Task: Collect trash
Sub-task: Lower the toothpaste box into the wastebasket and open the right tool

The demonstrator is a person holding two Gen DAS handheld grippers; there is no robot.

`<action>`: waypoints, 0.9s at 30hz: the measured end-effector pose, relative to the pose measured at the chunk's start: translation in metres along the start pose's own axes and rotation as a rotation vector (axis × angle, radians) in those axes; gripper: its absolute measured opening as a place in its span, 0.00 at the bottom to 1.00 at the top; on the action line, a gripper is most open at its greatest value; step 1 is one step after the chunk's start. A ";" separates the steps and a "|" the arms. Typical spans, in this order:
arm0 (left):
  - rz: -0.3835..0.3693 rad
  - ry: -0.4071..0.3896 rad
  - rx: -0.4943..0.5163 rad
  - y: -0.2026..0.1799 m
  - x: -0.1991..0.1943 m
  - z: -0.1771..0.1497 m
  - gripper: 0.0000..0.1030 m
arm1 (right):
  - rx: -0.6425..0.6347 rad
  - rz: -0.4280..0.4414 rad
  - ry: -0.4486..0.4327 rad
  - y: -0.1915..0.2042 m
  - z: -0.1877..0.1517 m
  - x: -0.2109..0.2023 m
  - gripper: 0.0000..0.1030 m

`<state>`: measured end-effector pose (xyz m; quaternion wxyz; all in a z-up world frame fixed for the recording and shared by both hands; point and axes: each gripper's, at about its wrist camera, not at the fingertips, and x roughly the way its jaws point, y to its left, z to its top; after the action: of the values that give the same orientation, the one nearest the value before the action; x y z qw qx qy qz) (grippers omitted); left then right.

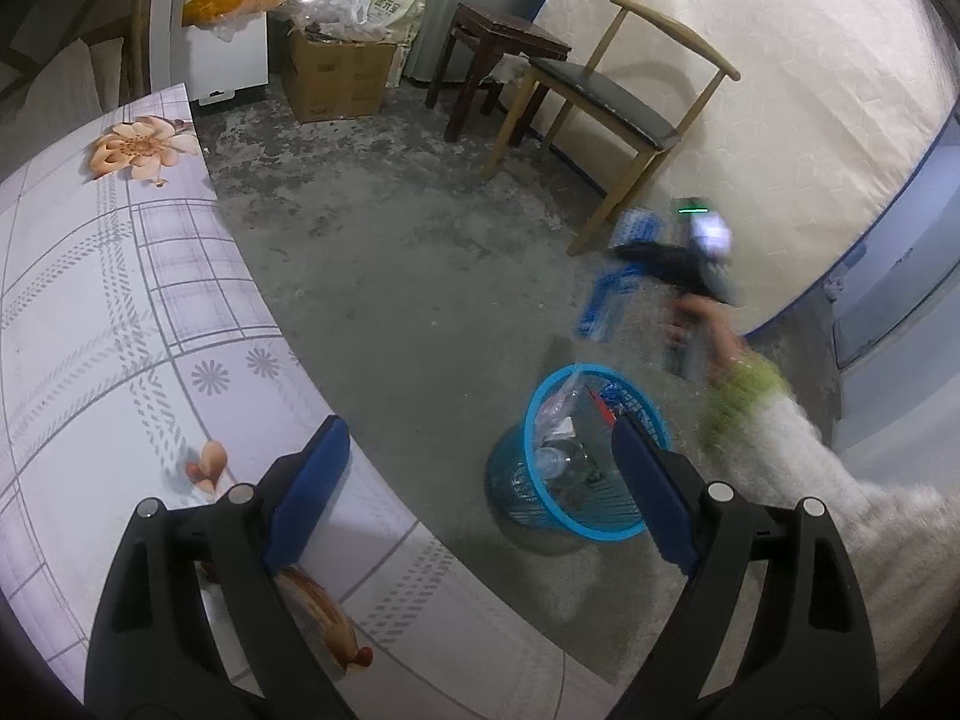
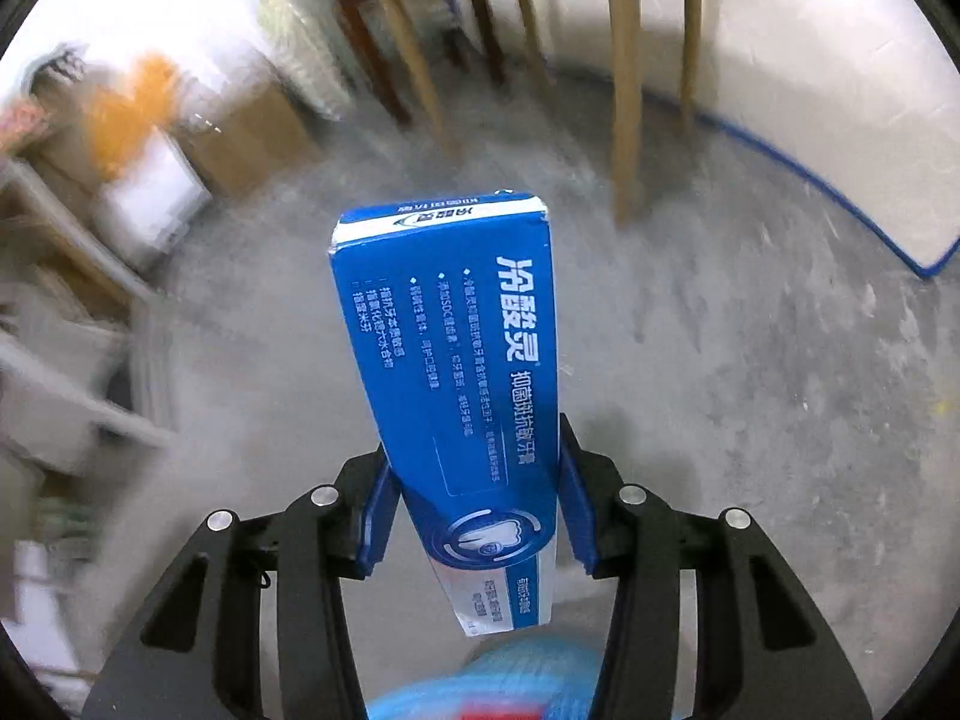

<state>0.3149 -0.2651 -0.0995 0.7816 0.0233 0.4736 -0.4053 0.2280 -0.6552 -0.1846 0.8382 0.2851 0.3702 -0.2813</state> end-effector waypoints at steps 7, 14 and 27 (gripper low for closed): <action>0.010 -0.040 0.014 -0.006 -0.008 -0.005 0.82 | -0.017 -0.052 0.011 -0.013 -0.098 -0.120 0.45; 0.016 -0.092 -0.010 -0.009 -0.036 0.001 0.82 | -0.046 -0.218 0.440 -0.034 -0.172 -0.004 0.45; 0.079 -0.213 -0.048 -0.004 -0.147 -0.030 0.82 | -0.025 -0.290 0.485 -0.039 -0.193 0.039 0.65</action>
<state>0.2583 -0.1657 -0.0031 0.8431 -0.0202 0.3960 -0.3631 0.1348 -0.5597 -0.3344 0.6795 0.2778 0.6004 -0.3174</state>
